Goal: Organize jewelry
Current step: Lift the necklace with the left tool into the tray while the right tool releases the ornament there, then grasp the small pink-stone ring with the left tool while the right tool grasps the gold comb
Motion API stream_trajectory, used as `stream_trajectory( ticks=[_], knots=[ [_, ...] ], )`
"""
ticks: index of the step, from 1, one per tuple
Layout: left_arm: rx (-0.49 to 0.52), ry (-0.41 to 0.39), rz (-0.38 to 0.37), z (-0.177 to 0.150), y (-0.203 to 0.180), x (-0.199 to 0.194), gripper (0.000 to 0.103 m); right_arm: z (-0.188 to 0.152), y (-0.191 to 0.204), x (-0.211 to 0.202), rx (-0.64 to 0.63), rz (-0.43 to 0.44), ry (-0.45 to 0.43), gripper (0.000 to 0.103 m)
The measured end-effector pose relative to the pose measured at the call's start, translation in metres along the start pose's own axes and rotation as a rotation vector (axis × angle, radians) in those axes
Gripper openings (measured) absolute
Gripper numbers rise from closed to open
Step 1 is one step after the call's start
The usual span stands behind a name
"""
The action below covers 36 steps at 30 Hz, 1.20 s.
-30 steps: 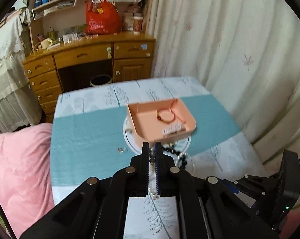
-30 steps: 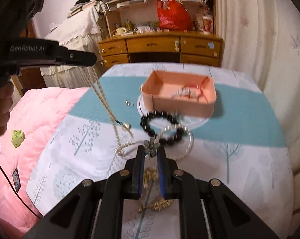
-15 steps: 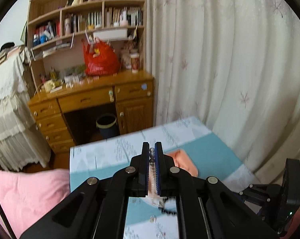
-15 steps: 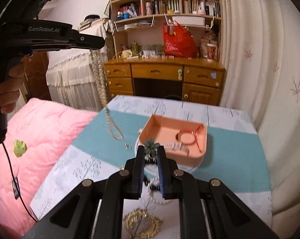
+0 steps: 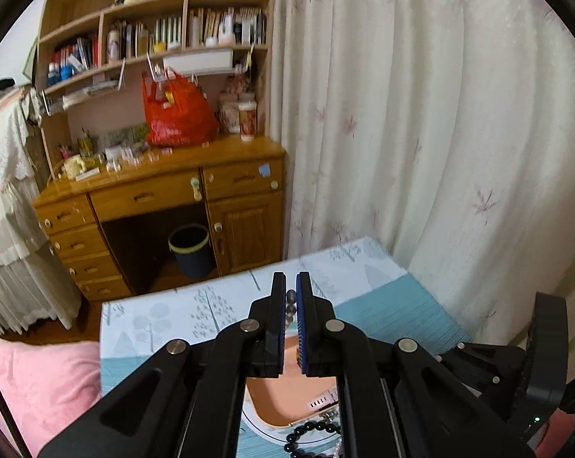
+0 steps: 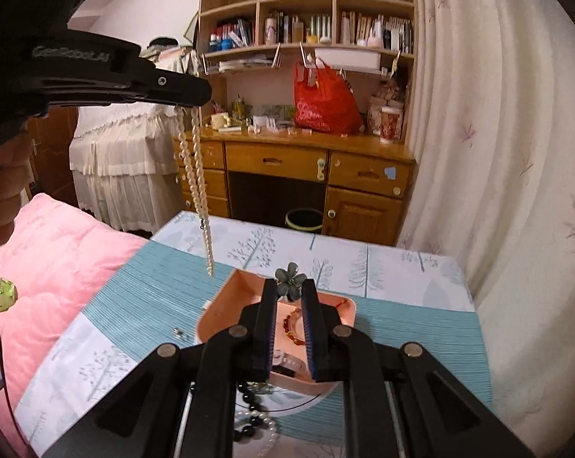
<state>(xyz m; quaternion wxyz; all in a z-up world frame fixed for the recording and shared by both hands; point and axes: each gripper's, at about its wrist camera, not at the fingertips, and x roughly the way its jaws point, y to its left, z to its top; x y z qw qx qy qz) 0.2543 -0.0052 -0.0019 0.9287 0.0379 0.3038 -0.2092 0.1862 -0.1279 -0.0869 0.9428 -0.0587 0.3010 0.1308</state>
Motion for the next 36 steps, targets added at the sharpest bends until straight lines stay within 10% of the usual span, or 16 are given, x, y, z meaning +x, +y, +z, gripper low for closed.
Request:
stream_trajectory(
  ticks=[4, 6, 9, 26, 36],
  knots=[
    [-0.029, 0.105, -0.019, -0.021, -0.002, 0.040, 0.010, -0.012, -0.011, 0.029, 0.045, 0.042, 0.069, 0.013],
    [-0.045, 0.186, 0.016, -0.032, -0.003, 0.059, 0.044, -0.021, -0.011, 0.052, 0.027, 0.061, 0.177, 0.015],
    [-0.077, 0.233, 0.036, -0.044, 0.000, 0.070, 0.065, -0.029, -0.012, 0.073, 0.006, 0.032, 0.277, 0.018],
    [-0.147, 0.431, 0.229, -0.106, 0.043, 0.059, 0.086, -0.073, -0.032, 0.054, 0.328, 0.042, 0.402, 0.057],
    [-0.149, 0.568, 0.198, -0.183, 0.039, 0.035, 0.086, -0.142, -0.003, -0.007, 0.534, -0.014, 0.514, 0.073]
  ],
)
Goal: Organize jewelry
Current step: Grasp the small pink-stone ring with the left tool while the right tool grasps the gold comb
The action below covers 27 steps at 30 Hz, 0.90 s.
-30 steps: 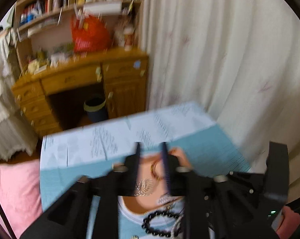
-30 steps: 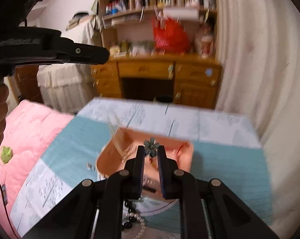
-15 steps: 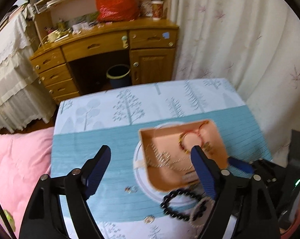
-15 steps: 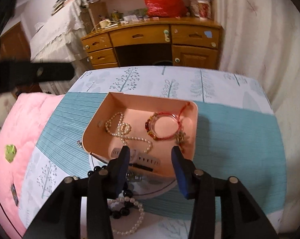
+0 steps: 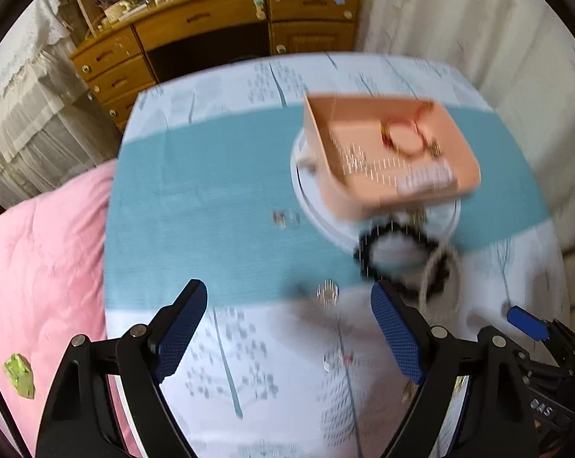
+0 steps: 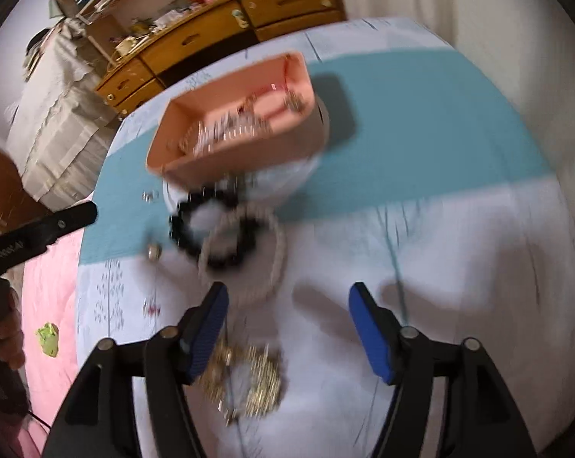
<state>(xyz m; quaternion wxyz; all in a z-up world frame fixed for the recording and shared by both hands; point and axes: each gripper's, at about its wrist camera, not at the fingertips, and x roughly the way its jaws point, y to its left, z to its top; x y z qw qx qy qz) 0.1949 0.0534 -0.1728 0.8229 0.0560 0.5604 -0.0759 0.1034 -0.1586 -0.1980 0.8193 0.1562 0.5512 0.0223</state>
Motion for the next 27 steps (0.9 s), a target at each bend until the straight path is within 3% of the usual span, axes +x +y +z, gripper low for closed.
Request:
stream_trajectory(
  ticks=[3, 6, 11, 20, 27],
  knots=[
    [0.029, 0.012, -0.018, -0.023, -0.004, 0.004, 0.086, -0.028, 0.003, -0.002, 0.045, -0.012, 0.021, 0.082],
    [0.069, 0.003, -0.047, -0.043, -0.010, 0.007, 0.086, -0.051, 0.007, 0.001, 0.085, -0.053, 0.045, 0.082],
    [0.111, -0.029, -0.095, -0.064, -0.017, 0.014, 0.086, -0.074, 0.022, 0.003, 0.110, -0.115, -0.021, 0.082],
    [0.148, -0.112, -0.139, -0.076, -0.022, 0.021, 0.086, -0.091, 0.062, 0.021, -0.074, -0.241, -0.180, 0.083],
    [0.177, -0.136, -0.107, -0.078, -0.026, 0.032, 0.070, -0.086, 0.070, 0.031, -0.110, -0.299, -0.208, 0.083]
  ],
)
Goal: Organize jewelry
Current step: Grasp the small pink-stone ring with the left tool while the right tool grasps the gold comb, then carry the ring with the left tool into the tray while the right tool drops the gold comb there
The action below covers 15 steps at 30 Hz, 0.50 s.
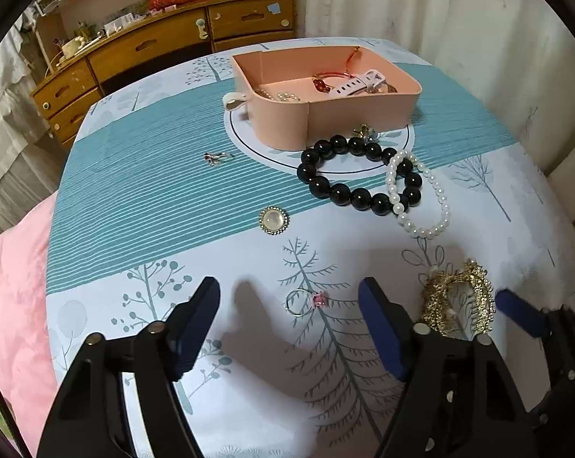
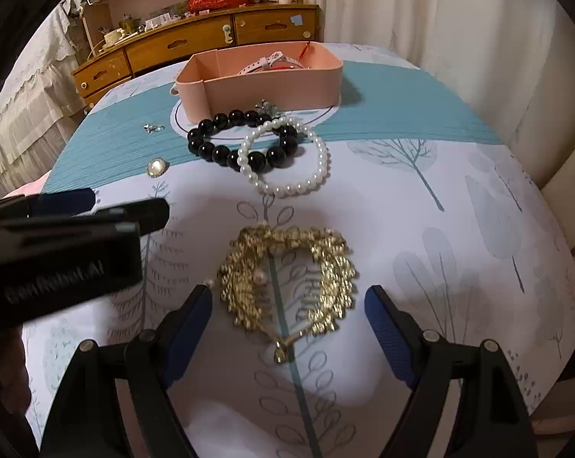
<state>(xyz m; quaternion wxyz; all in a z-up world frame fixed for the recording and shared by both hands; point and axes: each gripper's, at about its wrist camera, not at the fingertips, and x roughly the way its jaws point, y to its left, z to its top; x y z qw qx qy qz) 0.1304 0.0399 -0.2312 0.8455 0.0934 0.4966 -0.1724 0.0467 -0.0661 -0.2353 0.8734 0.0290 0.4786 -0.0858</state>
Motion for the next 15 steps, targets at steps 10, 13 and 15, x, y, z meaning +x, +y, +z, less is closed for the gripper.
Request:
stream_trajectory(
  ticks=[10, 13, 15],
  knots=[
    [0.008, 0.012, -0.020, -0.0047, -0.0015, 0.0075, 0.030, 0.0037, 0.0020, 0.0020, -0.015, 0.000, -0.020, 0.083],
    [-0.007, -0.002, -0.012, -0.0060, -0.0017, 0.0066, 0.020, 0.0029, 0.0025, 0.0015, -0.033, 0.009, -0.031, 0.080],
    [-0.005, -0.009, -0.009, -0.0065, -0.0025, 0.0060, 0.020, 0.0021, 0.0045, -0.0002, -0.055, 0.022, -0.040, 0.075]
  ],
)
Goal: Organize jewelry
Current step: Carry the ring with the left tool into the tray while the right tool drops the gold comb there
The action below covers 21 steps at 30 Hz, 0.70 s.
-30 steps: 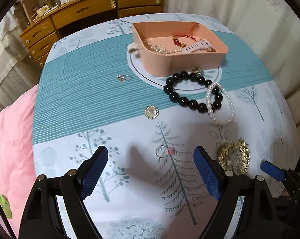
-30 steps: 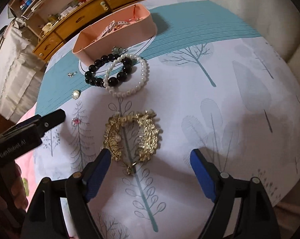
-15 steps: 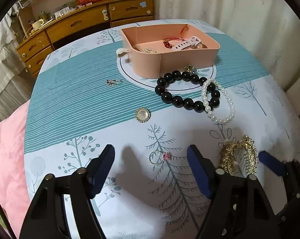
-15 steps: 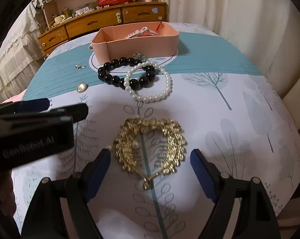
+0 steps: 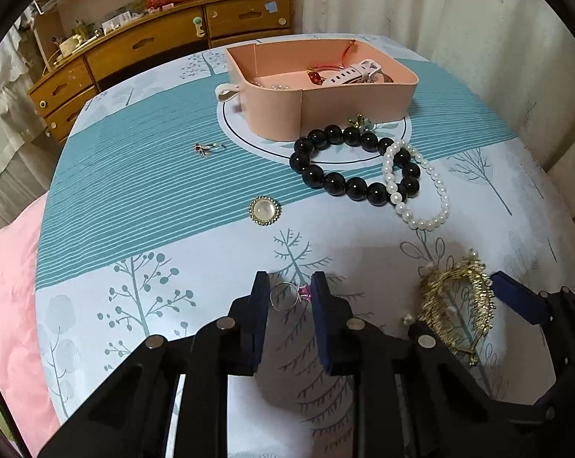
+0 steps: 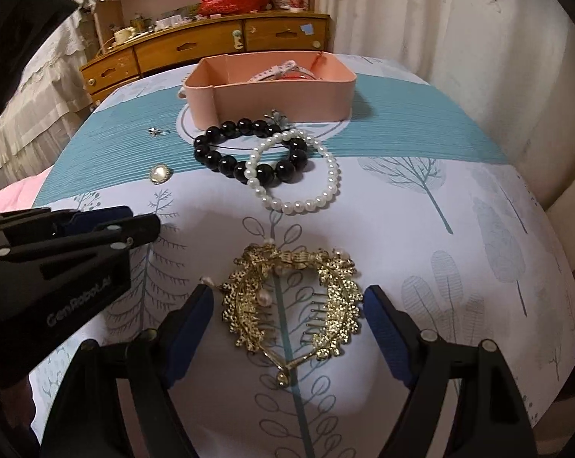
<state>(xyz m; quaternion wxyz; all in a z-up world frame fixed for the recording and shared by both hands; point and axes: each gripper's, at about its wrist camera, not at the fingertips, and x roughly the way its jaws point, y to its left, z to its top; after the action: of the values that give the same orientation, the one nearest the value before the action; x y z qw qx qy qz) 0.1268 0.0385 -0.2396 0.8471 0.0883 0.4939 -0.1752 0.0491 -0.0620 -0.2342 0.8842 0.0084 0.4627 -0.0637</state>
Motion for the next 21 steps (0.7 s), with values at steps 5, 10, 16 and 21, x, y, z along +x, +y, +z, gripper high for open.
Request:
stream_trajectory(
  ticks=[5, 10, 16, 21],
  knots=[
    [0.001, -0.006, -0.003, -0.001, 0.000, -0.001, 0.020, 0.001, 0.000, 0.000, -0.016, 0.010, 0.004, 0.075],
    [-0.003, 0.004, 0.000, 0.000, 0.000, 0.000, 0.020, 0.004, -0.002, 0.001, -0.027, 0.021, 0.011, 0.075],
    [-0.012, 0.013, 0.008, 0.001, 0.000, 0.000, 0.020, 0.011, -0.015, 0.003, 0.015, 0.021, 0.029, 0.075],
    [-0.005, 0.010, 0.017, 0.006, -0.003, -0.007, 0.020, 0.024, -0.036, 0.000, 0.060, 0.007, 0.008, 0.075]
  ],
)
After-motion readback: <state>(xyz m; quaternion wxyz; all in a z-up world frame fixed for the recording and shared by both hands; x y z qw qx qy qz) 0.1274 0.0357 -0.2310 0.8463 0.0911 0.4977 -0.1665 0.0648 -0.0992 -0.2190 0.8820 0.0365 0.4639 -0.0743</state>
